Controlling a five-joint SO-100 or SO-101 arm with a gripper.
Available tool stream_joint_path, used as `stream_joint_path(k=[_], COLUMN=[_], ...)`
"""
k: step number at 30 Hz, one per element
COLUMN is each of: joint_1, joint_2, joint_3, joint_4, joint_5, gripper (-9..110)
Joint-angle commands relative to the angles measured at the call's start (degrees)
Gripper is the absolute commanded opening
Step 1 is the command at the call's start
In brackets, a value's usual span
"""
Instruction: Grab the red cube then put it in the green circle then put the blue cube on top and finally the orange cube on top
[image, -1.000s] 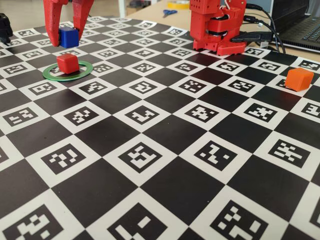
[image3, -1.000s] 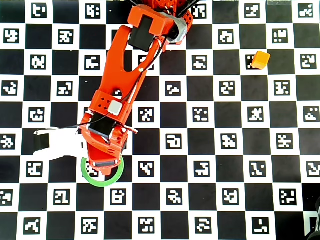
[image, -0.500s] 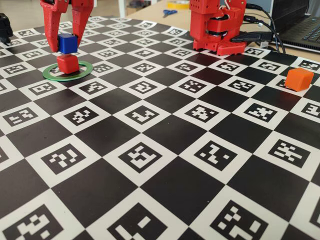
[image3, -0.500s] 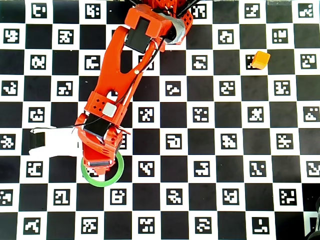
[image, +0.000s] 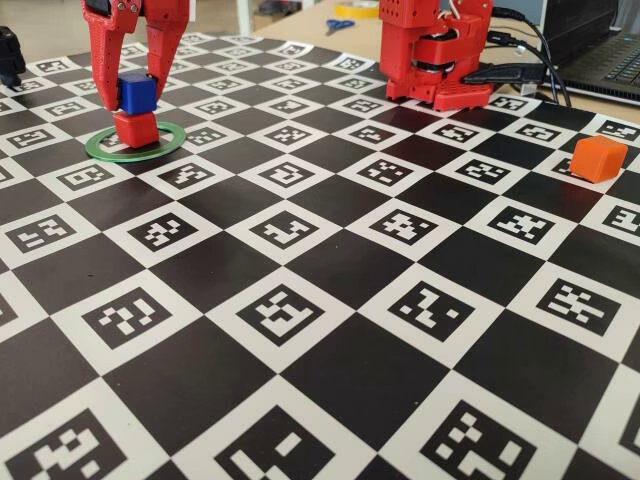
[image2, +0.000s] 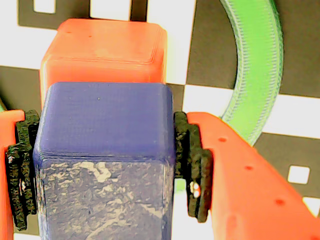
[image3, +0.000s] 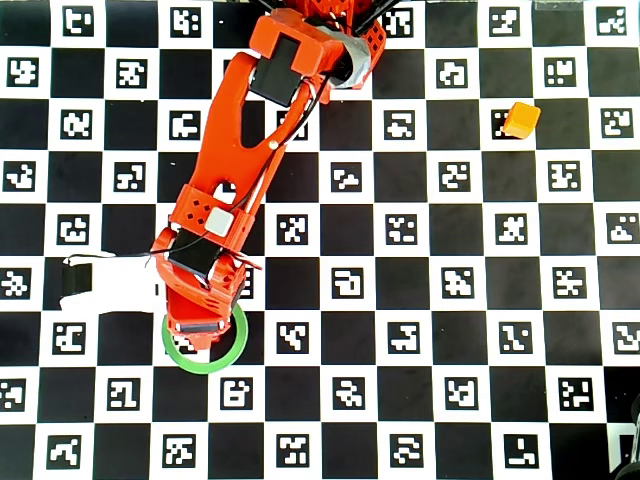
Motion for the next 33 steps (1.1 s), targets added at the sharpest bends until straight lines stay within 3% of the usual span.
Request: stream_joint_path(k=[1,7,20,33], joint_1=[0.2,0.2,0.4,0.3], joint_2=[3.3,3.4,3.9,8.4], joint_3=[-0.6,-0.6,-0.3,-0.2], joint_4=[-0.7,-0.9,-1.1,3.1], joint_5=[0.3,0.6,2.1,4.3], gripper=[17,24,52,60])
